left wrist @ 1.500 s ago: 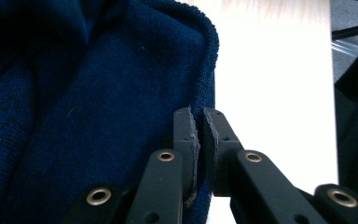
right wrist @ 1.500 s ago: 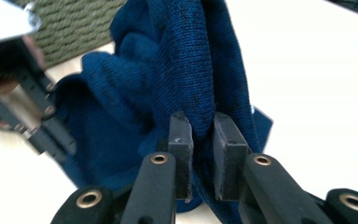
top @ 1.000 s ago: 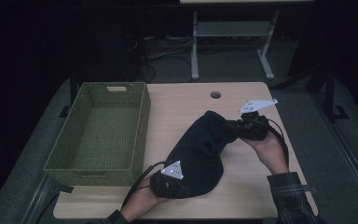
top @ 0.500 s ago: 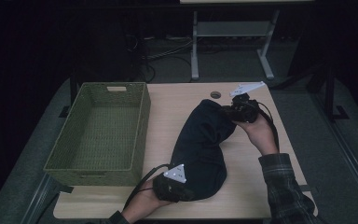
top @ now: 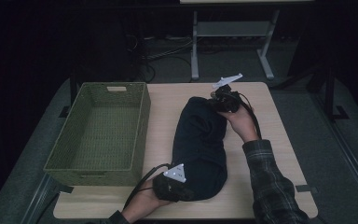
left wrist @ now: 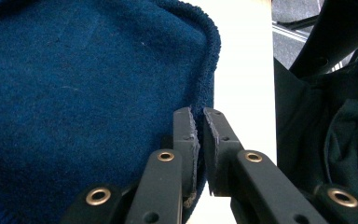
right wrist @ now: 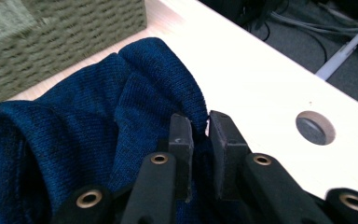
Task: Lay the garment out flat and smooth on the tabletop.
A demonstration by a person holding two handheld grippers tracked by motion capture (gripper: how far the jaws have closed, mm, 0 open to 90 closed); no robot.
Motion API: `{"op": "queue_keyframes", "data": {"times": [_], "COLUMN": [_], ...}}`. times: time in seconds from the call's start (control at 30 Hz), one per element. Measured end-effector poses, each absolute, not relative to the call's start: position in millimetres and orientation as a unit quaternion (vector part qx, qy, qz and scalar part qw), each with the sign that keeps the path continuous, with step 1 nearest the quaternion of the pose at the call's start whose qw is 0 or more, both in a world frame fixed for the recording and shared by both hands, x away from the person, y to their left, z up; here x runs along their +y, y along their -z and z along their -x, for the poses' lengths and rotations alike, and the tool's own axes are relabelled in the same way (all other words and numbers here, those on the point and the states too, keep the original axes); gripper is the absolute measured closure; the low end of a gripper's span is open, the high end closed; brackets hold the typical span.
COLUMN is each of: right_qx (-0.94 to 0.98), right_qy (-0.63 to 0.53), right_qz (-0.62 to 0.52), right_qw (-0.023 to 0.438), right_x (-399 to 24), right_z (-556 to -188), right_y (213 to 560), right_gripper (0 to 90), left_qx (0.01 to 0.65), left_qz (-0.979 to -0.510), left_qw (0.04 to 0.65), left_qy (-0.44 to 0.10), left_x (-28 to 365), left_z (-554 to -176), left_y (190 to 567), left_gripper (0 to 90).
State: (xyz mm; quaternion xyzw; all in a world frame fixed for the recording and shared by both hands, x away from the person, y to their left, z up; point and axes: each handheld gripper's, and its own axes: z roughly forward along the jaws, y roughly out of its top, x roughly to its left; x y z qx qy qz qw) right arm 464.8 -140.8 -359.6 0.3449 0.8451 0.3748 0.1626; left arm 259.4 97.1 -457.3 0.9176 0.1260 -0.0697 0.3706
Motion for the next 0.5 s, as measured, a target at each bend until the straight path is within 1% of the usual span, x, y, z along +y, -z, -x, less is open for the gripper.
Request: {"op": "queue_keyframes", "data": {"times": [0.37, 0.43, 0.5], "right_qx": [0.854, 0.854, 0.853], "right_qy": [-0.354, -0.353, -0.356], "right_qz": [-0.351, -0.352, -0.353], "right_qw": [0.151, 0.146, 0.143], "right_x": [-114.6, -112.2, -111.0], "right_z": [-489.9, -492.6, -493.8], "right_y": [383.9, 390.0, 392.7], "right_gripper": [78.8, 75.4, 68.5], "left_qx": [0.126, 0.127, 0.127], "left_qz": [-0.918, -0.917, -0.917], "left_qw": [0.369, 0.370, 0.371], "left_qy": [0.070, 0.071, 0.073], "left_x": [96.9, 97.0, 97.2], "left_z": [-260.3, -260.6, -260.8], "left_y": [458.3, 458.6, 459.0], "left_gripper": [83.4, 83.1, 82.9]}}
